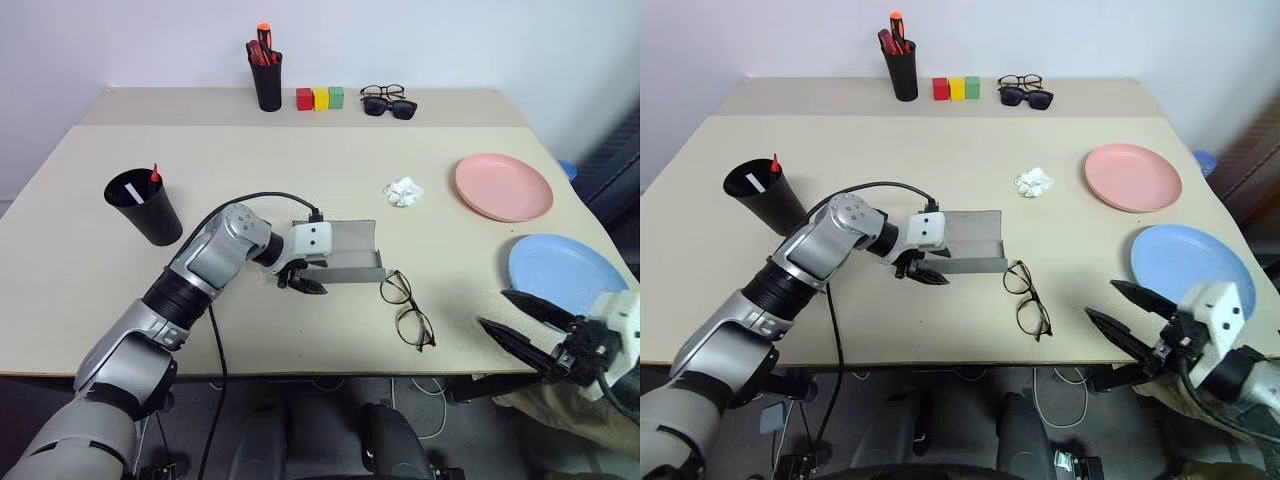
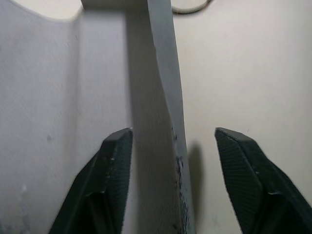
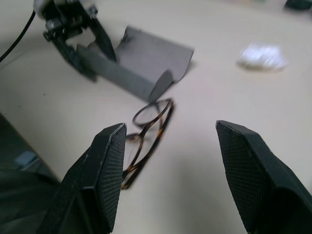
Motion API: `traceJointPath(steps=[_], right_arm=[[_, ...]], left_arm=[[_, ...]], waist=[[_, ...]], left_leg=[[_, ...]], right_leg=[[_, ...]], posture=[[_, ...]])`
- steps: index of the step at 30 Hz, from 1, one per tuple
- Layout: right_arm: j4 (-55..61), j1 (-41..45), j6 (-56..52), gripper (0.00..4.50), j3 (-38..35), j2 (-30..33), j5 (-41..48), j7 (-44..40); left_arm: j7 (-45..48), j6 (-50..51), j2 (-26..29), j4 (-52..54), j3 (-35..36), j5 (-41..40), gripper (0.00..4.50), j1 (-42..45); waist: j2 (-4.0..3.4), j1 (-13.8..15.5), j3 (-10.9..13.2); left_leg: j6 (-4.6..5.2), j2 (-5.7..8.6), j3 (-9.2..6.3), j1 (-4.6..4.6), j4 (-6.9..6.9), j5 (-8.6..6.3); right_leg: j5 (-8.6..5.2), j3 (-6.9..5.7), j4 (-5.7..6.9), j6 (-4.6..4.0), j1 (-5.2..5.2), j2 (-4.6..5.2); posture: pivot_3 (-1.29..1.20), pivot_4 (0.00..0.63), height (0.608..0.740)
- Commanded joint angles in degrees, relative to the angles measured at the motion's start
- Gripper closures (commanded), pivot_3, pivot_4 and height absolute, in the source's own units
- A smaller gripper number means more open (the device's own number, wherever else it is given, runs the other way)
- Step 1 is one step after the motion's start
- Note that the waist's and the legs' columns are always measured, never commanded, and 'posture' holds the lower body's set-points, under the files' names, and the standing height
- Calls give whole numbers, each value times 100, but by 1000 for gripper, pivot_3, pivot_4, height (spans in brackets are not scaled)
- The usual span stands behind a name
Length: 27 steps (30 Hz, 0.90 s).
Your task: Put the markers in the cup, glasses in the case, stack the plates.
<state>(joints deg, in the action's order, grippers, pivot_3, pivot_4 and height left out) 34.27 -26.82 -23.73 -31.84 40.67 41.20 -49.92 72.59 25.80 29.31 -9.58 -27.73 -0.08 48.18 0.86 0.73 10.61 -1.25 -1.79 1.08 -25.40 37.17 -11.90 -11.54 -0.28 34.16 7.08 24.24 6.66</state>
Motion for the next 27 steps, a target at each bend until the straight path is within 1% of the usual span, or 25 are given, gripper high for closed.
traceJointPath(steps=[1, 3, 4, 7, 9, 10, 13, 17, 22, 27], right_arm=[[-152, 324, -218, 1529, 384, 69, 144, -50], [-383, 551, -294, 1529, 647, 65, 127, -138], [-529, 671, -320, 1529, 807, 82, 84, -213], [-1033, 1119, -350, 1529, 1262, 99, -59, -430], [-1360, 1422, -391, 1529, 1519, 111, -139, -532], [-1510, 1560, -399, 1529, 1630, 109, -178, -579], [-1900, 1944, -440, 1529, 1959, 107, -302, -738], [-2243, 2439, -545, 1529, 2354, 49, -433, -830], [-2481, 2844, -682, 1529, 2607, 10, -509, -883], [-2657, 3027, -657, 1529, 2772, -64, -638, -919]], left_arm=[[84, -7, 61, 510, 616, -544, 1709, -115], [49, -13, 111, 698, 844, -726, 1709, -280], [-127, -168, 64, 808, 1074, -837, 1709, -446], [-896, -959, -331, 1042, 1951, -1228, 1709, -1054], [-749, -1066, -189, 1197, 2031, -1317, 1709, -1327], [-731, -1334, -107, 1224, 2013, -1221, 1709, -1434], [-200, -962, 70, 1318, 2124, -1898, 1709, -1645], [-59, -934, 147, 1442, 2204, -2224, 1709, -1866], [-148, -1226, 263, 1745, 2160, -2166, 1709, -2237], [-308, -1187, 291, 1958, 2163, -2218, 1709, -2416]], waist=[[0, -12, 0], [-1, -6, -1], [-3, -11, -1], [-2, 0, -1], [2, -1, 1], [0, -2, 0], [-2, 7, -1], [-2, 3, -1], [-2, -3, -1], [-2, 2, -1]], left_leg=[[0, -1, 0, 0, -1, 0], [0, -1, 0, 0, -1, 0], [0, -1, 0, 1, 0, 0], [1, -1, 0, 2, -1, 1], [1, -1, 0, 1, 5, 1], [2, 0, 0, 1, 5, 1], [1, 0, 0, 3, 5, 1], [1, 1, 1, 2, 7, 1], [1, 0, 1, 3, 5, 1], [1, 0, 1, 3, 5, 1]], right_leg=[[0, 0, 0, 0, 1, 0], [0, 0, 1, 0, 1, -1], [0, 0, 2, 0, 1, -1], [0, 1, 2, 0, -1, -1], [1, 1, 4, 0, -2, -1], [1, 1, 5, 0, -2, -1], [1, 1, 8, 0, -2, -2], [1, 1, 7, 0, -3, -2], [1, 1, 7, 0, -2, -2], [1, 1, 8, 0, -2, -3]], posture=[[0, 150, 740], [0, 150, 740], [0, 150, 740], [0, 150, 740], [0, 150, 740], [0, 150, 740], [0, 150, 740], [0, 150, 740], [0, 150, 740], [0, 150, 740]])
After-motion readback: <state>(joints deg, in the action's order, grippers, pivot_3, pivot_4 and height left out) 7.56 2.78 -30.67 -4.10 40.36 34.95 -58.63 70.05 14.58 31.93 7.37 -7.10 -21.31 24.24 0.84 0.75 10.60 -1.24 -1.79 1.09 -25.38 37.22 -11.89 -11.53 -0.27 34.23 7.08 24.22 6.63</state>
